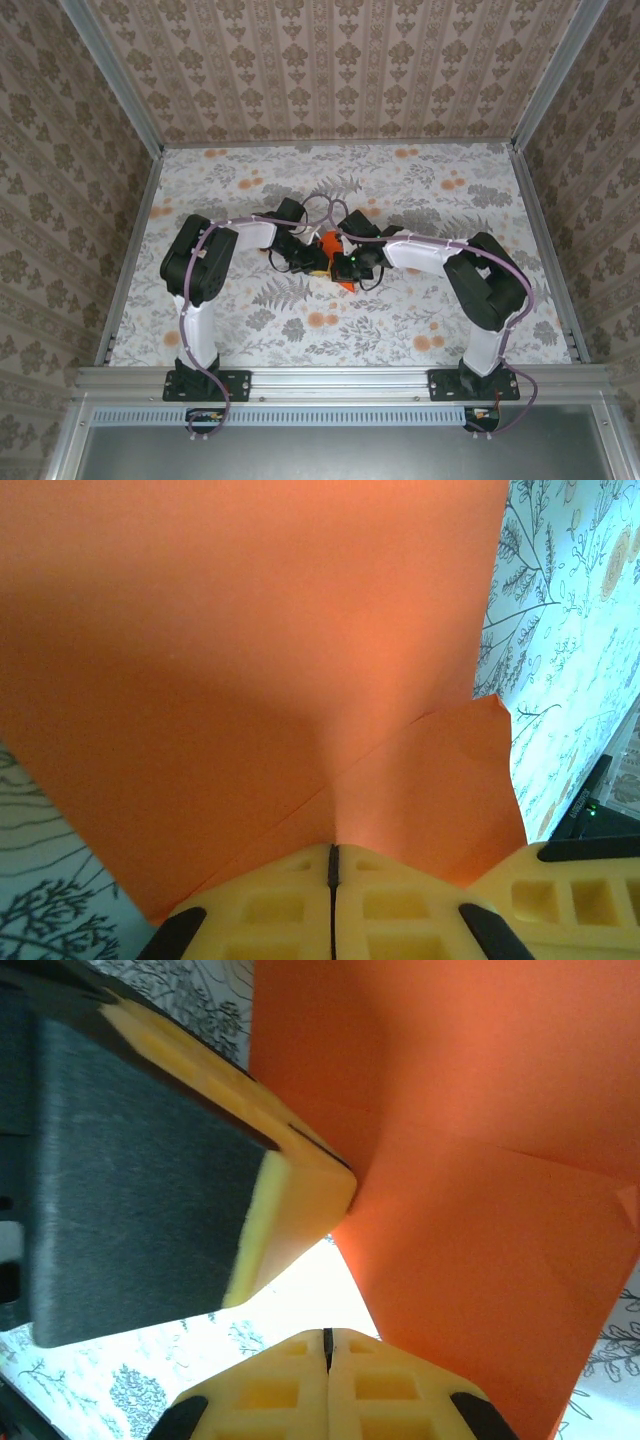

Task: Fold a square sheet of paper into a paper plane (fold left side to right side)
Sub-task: Third fold the triangle at the center of the table.

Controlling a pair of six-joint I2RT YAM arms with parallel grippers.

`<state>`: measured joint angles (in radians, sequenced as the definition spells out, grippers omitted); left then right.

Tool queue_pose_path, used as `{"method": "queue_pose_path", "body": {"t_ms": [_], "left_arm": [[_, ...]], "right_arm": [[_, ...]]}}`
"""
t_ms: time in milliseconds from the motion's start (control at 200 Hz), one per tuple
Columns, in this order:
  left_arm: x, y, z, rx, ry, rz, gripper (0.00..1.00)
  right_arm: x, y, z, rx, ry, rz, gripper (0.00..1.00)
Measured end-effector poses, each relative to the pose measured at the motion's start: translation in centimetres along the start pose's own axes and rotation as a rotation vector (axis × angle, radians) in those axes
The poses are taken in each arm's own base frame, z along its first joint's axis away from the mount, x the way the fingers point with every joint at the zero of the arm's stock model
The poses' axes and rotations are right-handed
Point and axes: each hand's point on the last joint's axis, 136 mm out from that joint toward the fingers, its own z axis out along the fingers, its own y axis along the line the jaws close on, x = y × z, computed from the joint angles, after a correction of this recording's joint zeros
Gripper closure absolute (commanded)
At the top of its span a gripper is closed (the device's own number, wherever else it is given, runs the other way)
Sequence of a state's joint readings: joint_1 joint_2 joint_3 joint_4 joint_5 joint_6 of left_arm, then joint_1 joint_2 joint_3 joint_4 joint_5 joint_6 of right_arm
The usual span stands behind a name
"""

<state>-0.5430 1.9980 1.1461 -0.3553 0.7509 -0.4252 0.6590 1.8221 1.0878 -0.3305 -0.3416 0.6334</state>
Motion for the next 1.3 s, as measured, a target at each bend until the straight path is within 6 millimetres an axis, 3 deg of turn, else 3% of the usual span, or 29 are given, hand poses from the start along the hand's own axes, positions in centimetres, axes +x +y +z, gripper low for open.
{"method": "queue_pose_path", "body": {"t_ms": [260,1025,1300], "left_arm": [[0.0,0.1,-0.1,-0.01,-0.004,0.001,0.93],[0.0,0.1,0.0,-0.018,-0.001,0.001,0.93],[0.0,0.1,-0.1,-0.026,0.0,-0.001,0.93]], "right_arm": [[1.0,-1.5,0.7,0.064,0.054,0.039,1.0],[1.6,-2.1,0.7,0.094,0.083,0.066,1.0],[2.7,-2.8,0.1,0.109,0.09,0.074,1.0]]}}
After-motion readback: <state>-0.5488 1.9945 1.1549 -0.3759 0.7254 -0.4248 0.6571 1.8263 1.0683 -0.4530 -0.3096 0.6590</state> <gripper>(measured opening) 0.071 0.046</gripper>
